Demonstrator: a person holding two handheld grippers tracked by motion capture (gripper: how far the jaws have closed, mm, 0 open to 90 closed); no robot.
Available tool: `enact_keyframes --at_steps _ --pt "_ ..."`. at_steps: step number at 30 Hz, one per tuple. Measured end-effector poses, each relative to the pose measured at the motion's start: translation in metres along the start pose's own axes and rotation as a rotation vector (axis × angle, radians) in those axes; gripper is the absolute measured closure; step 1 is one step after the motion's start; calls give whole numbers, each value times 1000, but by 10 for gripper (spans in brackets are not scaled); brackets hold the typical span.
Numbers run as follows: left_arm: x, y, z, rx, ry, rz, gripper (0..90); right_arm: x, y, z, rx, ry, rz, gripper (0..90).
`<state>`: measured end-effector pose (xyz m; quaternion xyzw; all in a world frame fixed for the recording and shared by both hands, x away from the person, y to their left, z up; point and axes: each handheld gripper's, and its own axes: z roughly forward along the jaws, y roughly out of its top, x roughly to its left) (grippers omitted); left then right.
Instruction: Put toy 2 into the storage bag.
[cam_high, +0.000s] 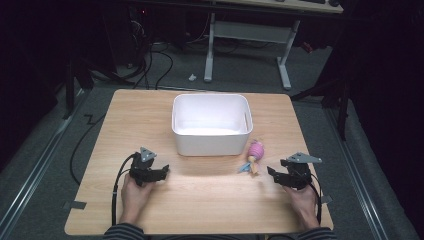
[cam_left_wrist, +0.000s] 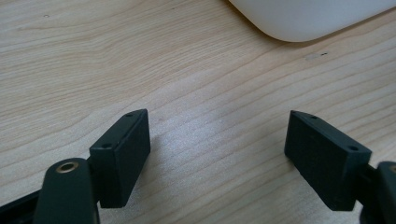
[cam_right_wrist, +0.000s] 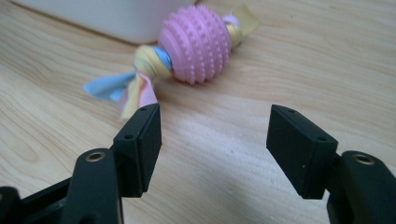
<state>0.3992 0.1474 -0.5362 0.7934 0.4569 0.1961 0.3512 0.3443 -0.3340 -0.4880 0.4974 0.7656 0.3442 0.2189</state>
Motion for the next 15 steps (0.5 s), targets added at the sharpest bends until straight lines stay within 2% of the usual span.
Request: enact_keyframes --at_steps 7,10,11,15 --pt "0 0 0 1 -4 6 226 7 18 0 5 -9 -31 355" --pt "0 0 0 2 -12 11 227 12 29 1 15 -22 -58 361" --pt "0 0 0 2 -14 13 227 13 36 4 24 -33 -83 366" --pt "0 0 0 1 -14 13 227 13 49 11 40 -27 -86 366"
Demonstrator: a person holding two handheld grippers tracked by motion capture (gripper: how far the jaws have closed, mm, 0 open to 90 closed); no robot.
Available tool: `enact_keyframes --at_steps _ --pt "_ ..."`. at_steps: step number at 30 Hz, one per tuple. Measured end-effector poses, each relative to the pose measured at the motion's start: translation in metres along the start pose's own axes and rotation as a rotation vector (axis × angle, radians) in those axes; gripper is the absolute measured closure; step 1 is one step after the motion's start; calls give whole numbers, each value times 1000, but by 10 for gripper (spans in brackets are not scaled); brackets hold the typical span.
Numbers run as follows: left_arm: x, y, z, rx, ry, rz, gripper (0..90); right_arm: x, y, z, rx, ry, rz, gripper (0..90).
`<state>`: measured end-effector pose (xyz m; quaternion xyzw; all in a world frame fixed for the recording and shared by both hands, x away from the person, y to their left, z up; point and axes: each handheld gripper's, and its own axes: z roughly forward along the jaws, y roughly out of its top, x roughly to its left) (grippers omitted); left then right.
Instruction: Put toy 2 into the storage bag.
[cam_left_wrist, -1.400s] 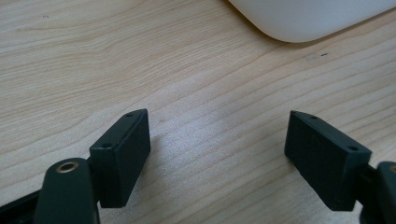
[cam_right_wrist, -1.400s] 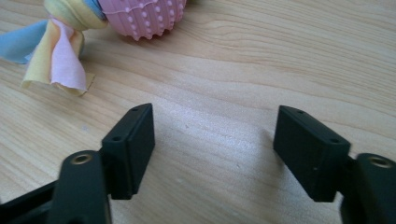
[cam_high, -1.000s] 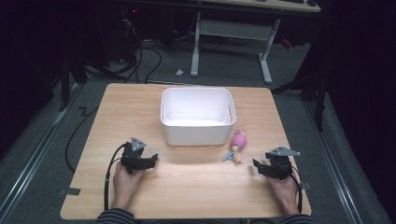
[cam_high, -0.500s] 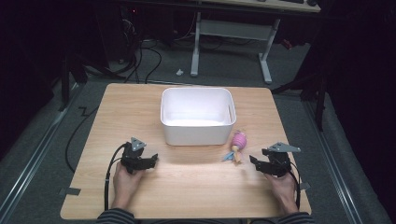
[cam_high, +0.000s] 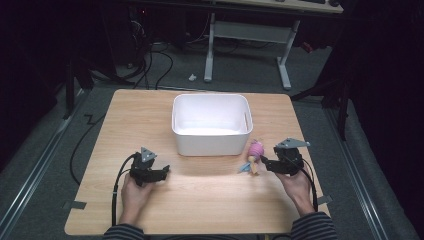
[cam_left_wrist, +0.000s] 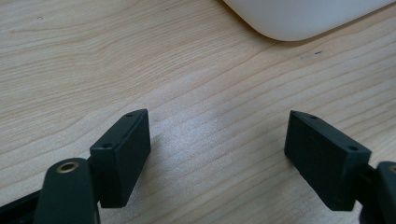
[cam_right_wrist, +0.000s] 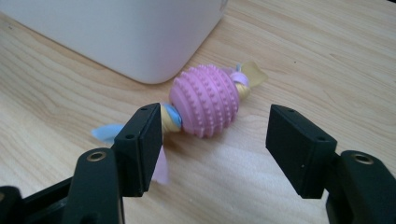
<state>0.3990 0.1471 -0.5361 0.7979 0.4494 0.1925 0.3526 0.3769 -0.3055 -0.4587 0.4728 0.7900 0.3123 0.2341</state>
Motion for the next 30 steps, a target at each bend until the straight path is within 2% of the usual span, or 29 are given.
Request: enact_keyframes --at_steps 4,7,10,11,13,21,23,26,30 --pt "0 0 0 0 0 0 227 -2 8 8 7 14 21 363" --pt "0 0 0 0 -5 6 227 -3 14 15 37 26 22 357" --pt "0 0 0 1 -7 8 228 -5 17 20 55 26 27 356" --pt "0 0 0 1 -7 8 228 -6 20 27 90 19 33 340" --pt "0 0 0 1 -8 9 228 -6 23 31 110 10 30 336" --pt "0 0 0 0 -6 9 228 -3 26 45 147 2 24 316" --pt "0 0 0 0 -6 9 228 -5 26 49 157 1 43 302" --pt "0 0 0 0 -6 9 228 -9 25 52 150 28 81 295" --pt "0 0 0 0 -6 9 228 -9 25 55 159 45 98 291"
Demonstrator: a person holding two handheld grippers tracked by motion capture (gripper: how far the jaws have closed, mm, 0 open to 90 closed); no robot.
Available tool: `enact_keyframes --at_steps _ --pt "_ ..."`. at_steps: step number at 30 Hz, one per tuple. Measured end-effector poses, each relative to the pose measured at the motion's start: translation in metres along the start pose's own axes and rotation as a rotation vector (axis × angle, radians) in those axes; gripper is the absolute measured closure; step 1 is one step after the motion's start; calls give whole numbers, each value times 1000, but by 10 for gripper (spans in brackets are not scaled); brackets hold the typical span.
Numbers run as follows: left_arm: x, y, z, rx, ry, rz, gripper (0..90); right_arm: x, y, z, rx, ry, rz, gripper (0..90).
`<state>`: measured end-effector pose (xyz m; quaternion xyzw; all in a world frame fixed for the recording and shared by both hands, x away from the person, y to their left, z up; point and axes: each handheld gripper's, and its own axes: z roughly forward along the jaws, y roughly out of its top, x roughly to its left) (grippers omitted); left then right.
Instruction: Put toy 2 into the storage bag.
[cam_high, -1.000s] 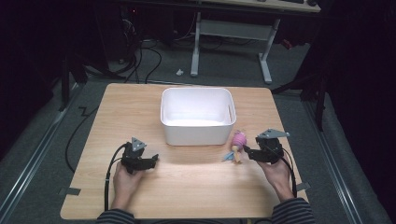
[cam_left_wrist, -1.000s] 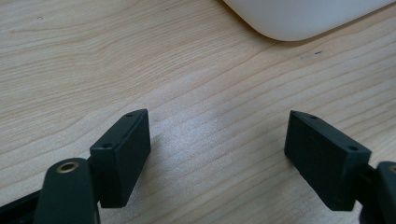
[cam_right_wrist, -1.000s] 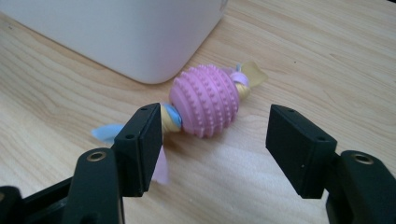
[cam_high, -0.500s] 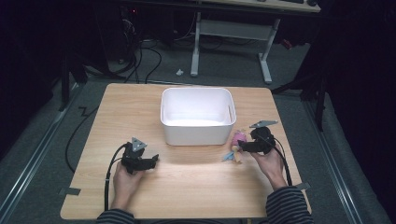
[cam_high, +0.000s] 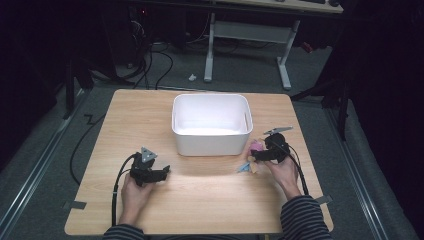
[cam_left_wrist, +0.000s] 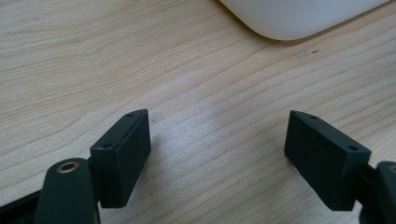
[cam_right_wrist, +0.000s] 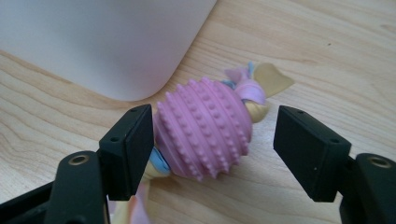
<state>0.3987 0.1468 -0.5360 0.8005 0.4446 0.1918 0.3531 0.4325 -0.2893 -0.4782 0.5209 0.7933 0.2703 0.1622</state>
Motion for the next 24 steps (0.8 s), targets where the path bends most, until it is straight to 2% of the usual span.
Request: enact_keyframes --at_steps 6,9,14,19,20,21,22,24 --pt "0 0 0 0 0 0 228 1 0 10 33 13 12 306" --pt "0 0 0 -2 0 -2 228 2 0 13 45 35 22 330" --pt "0 0 0 -1 0 -1 228 5 0 15 36 22 17 339" --pt "0 0 0 -2 0 -2 228 5 -1 11 29 14 3 343" --pt "0 0 0 -2 1 -1 229 4 0 4 8 17 2 344" --pt "0 0 0 -2 0 -2 229 4 0 4 8 17 2 344" --pt "0 0 0 -2 0 -2 228 3 0 -6 -26 21 -7 344" --pt "0 0 0 -1 0 -2 228 3 0 -12 -38 28 -13 344"
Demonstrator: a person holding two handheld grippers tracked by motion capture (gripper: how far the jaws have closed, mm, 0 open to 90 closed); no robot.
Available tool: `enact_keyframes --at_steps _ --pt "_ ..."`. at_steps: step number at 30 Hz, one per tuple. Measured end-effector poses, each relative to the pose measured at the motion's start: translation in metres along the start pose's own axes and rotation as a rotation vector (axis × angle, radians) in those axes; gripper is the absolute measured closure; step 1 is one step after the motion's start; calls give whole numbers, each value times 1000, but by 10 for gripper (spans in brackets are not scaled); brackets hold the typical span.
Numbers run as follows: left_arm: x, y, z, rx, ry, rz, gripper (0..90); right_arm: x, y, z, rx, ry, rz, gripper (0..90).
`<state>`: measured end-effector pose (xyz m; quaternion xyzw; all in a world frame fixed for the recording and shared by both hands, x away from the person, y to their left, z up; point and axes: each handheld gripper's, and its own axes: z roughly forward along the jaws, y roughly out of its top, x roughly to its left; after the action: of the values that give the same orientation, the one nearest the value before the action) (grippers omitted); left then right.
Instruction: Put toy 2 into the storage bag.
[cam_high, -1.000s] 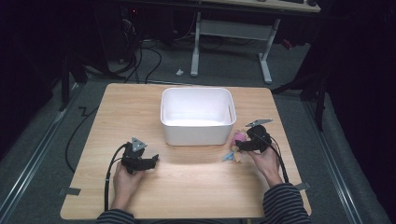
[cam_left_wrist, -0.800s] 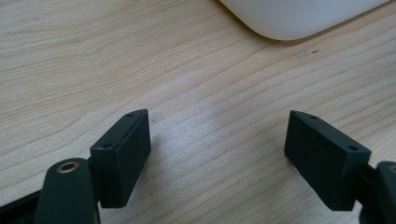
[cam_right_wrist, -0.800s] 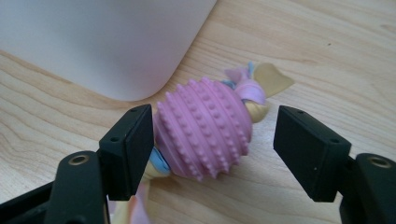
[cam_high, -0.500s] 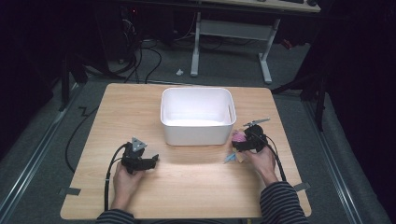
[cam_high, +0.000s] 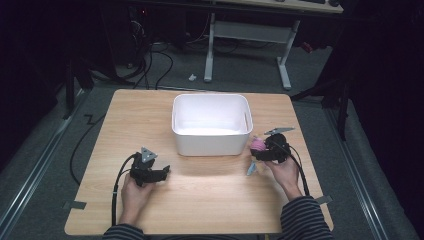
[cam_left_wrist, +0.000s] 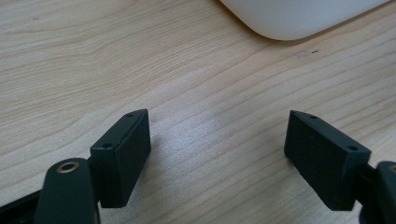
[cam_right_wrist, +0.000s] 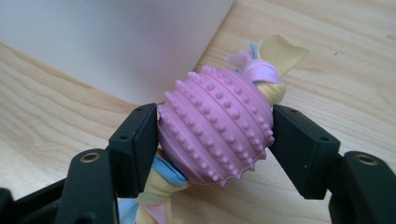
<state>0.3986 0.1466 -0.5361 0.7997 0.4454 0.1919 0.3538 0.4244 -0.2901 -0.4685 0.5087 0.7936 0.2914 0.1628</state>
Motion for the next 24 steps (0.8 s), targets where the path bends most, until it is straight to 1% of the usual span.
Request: enact_keyframes --at_steps 1,2,5,8,9,11,13,14,15,16,18,24 --pt "0 0 0 0 0 0 228 0 0 0 0 0 0 344" --pt "0 0 0 0 0 0 228 -2 -1 -7 -9 9 -11 343" --pt "0 0 0 2 0 -4 221 -4 -2 -16 -21 15 -20 343" --pt "0 0 0 3 -3 -5 219 -5 -3 -22 -29 21 -14 343" --pt "0 0 1 3 -2 -7 210 -6 -3 -27 -45 23 -20 343" --pt "0 0 1 5 -2 -6 195 -6 -4 -33 -52 27 -23 343" --pt "0 0 1 5 0 -3 184 -6 -4 -34 -57 29 -27 342" --pt "-1 1 1 7 -4 0 178 -6 -5 -39 -62 33 -36 342" --pt "-1 1 1 7 -4 0 176 -6 -5 -39 -62 33 -36 342" --pt "-1 1 1 9 -1 -2 170 -6 -5 -43 -69 33 -45 342" --pt "0 1 2 12 1 -3 153 -6 -5 -44 -71 32 -43 342" --pt "0 1 2 16 -3 2 144 -6 -6 -48 -78 36 -41 342"
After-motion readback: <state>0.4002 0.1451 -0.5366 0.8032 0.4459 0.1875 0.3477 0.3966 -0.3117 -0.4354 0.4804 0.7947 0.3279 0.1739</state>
